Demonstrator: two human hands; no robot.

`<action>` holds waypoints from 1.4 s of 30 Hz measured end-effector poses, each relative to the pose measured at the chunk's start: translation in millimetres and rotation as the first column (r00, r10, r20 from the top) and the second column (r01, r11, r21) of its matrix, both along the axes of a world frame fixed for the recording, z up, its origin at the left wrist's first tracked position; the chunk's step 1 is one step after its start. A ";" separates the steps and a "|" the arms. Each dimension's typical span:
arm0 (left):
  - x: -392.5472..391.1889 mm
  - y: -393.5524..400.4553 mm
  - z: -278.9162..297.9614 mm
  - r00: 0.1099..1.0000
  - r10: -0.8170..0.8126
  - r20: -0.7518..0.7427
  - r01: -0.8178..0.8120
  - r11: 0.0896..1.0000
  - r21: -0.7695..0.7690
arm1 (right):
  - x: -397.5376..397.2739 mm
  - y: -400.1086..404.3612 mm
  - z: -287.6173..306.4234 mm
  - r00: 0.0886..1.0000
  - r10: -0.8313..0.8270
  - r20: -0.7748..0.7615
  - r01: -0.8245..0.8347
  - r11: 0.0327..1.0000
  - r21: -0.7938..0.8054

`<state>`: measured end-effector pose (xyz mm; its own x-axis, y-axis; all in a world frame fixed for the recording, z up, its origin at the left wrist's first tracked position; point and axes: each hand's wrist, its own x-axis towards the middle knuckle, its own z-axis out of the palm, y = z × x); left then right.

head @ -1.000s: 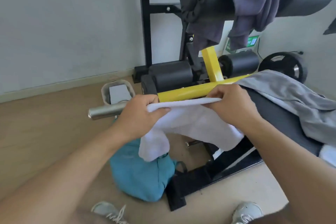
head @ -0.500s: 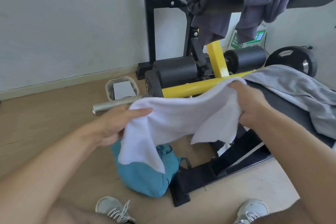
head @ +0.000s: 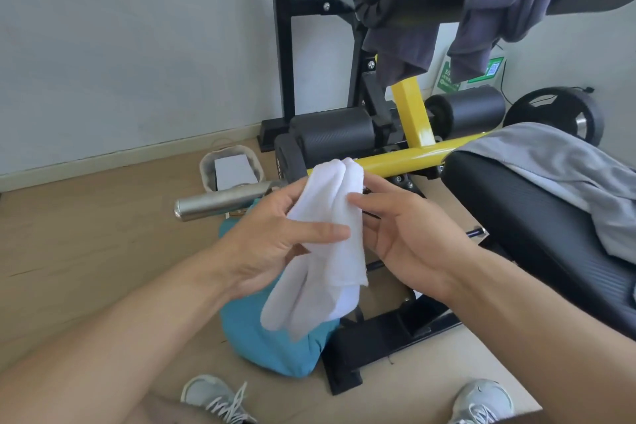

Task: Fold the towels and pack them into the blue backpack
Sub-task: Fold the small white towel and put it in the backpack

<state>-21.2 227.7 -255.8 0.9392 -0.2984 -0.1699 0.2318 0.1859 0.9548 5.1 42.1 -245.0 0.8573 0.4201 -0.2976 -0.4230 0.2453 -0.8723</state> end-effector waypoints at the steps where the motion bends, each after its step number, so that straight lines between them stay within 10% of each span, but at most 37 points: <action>1: -1.4 -3.0 -1.8 0.999 0.024 0.025 -0.025 0.999 0.044 | -0.3 0.0 0.0 1.000 0.017 0.020 -0.017 1.000 0.003; 6: 7.2 -11.8 -1.7 0.960 0.280 -0.012 -0.280 0.959 -0.052 | 1.8 -7.6 4.5 0.974 -0.017 0.228 0.014 1.000 0.011; 10: 14.9 -5.6 2.2 0.901 0.412 -0.137 -0.429 0.893 -0.140 | -9.7 -13.2 4.4 0.706 0.193 0.682 0.181 0.881 -0.437; 22: 6.6 -18.6 -0.3 0.935 0.352 -0.030 -0.351 0.935 0.055 | -23.0 -18.7 -1.6 0.458 0.208 0.864 0.525 0.720 -0.452; 42: -3.4 -29.2 2.0 0.951 0.215 0.222 -0.256 0.951 0.174 | -21.1 -24.4 7.4 0.736 0.097 0.670 0.429 0.698 -0.573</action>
<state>-24.6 198.4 -253.8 0.9990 -0.0437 -0.0062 0.0068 0.0149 0.9999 -16.0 17.7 -237.7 0.9670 0.1659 0.1931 0.2507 -0.4883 -0.8359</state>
